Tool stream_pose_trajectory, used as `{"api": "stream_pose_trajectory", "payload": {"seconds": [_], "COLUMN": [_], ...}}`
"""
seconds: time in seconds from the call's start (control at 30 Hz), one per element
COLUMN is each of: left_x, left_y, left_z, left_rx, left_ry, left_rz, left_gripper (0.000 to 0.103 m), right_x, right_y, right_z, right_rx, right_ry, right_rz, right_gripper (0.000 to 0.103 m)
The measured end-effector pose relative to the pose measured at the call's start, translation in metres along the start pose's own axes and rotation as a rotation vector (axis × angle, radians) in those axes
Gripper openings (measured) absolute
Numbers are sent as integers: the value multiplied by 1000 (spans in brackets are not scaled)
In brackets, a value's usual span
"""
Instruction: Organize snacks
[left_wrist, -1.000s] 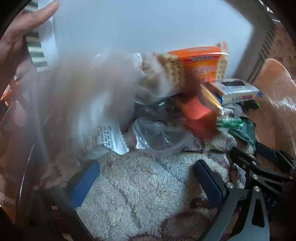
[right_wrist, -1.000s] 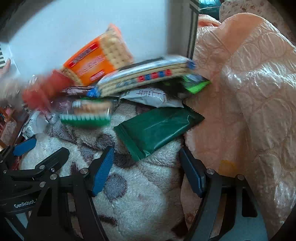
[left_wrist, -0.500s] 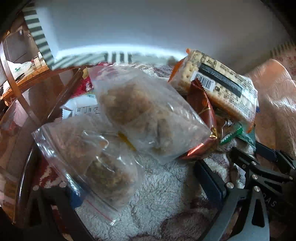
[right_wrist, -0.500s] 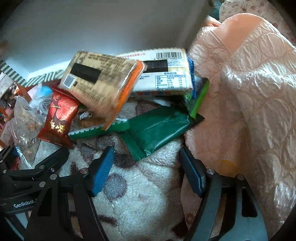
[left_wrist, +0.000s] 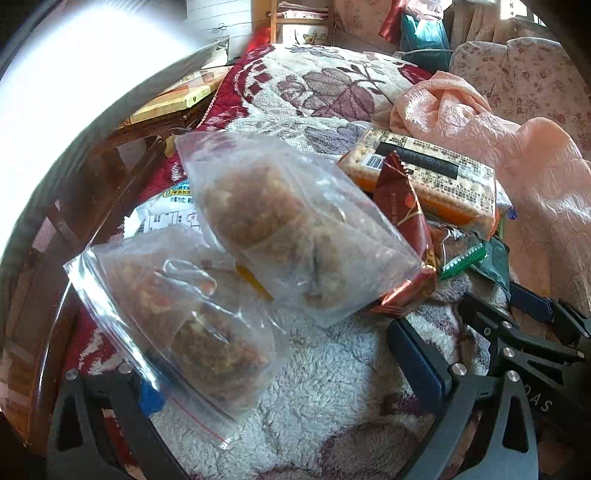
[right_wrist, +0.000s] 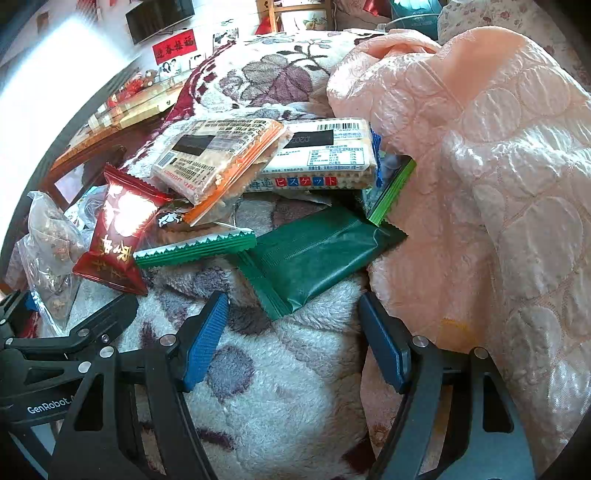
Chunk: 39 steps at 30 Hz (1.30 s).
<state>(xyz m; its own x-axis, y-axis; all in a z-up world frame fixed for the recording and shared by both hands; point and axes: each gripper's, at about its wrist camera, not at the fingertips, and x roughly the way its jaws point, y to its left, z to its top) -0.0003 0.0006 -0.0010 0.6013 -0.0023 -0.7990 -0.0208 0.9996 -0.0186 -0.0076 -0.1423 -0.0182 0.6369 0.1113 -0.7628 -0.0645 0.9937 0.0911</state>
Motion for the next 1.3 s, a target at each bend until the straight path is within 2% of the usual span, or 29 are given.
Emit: {"api": "stream_pose_trajectory", "payload": {"seconds": [1.3], "left_x": [0], "left_y": [1], "left_z": [0], "left_rx": [1], "left_ry": [0], "left_rz": [0], "left_gripper": [103], "right_x": [-1], "right_y": [-2], "right_z": [-1], "right_rx": [3], "right_ry": [-1], "right_rz": [5], "right_gripper": [73]}}
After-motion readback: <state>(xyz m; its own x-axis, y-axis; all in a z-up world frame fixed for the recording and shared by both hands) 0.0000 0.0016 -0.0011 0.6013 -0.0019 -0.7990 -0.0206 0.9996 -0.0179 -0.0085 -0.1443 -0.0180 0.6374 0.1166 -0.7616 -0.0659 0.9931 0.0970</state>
